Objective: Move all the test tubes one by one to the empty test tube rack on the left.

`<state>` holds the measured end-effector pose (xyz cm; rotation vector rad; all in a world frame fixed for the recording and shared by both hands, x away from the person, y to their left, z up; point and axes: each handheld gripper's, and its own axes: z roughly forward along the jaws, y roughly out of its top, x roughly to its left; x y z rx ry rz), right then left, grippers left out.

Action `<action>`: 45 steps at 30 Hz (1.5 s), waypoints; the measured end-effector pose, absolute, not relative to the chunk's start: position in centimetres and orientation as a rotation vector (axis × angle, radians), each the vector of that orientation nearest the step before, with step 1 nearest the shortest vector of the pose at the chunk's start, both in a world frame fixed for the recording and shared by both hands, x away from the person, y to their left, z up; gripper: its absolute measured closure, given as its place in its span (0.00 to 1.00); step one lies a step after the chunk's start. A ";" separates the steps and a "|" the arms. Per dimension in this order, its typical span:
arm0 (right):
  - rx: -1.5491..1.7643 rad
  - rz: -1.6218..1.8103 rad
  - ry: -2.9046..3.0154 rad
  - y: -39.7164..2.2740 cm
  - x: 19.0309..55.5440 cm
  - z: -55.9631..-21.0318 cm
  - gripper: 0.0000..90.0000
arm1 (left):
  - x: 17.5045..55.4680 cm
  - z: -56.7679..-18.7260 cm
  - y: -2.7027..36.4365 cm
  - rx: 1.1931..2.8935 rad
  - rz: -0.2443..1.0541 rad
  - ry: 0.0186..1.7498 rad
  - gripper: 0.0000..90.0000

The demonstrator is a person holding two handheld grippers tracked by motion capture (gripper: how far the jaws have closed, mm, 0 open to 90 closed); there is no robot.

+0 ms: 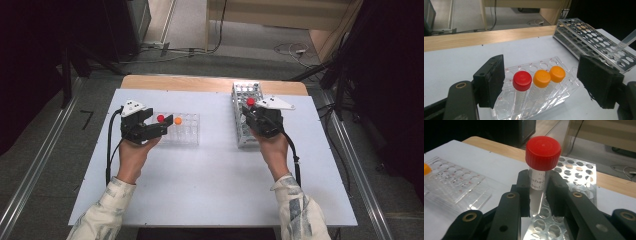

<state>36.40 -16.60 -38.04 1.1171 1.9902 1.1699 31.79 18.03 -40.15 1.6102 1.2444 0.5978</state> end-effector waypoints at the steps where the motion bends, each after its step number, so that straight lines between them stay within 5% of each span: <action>1: 1.111 1.173 1.998 -16.4 36.3 -38.1 0.79 | 31.8 -40.1 18.0 1.612 0.598 1.243 0.25; 45: 0.965 1.250 2.214 -9.6 33.1 -41.3 0.79 | 31.0 -39.7 16.6 1.643 0.587 1.183 0.25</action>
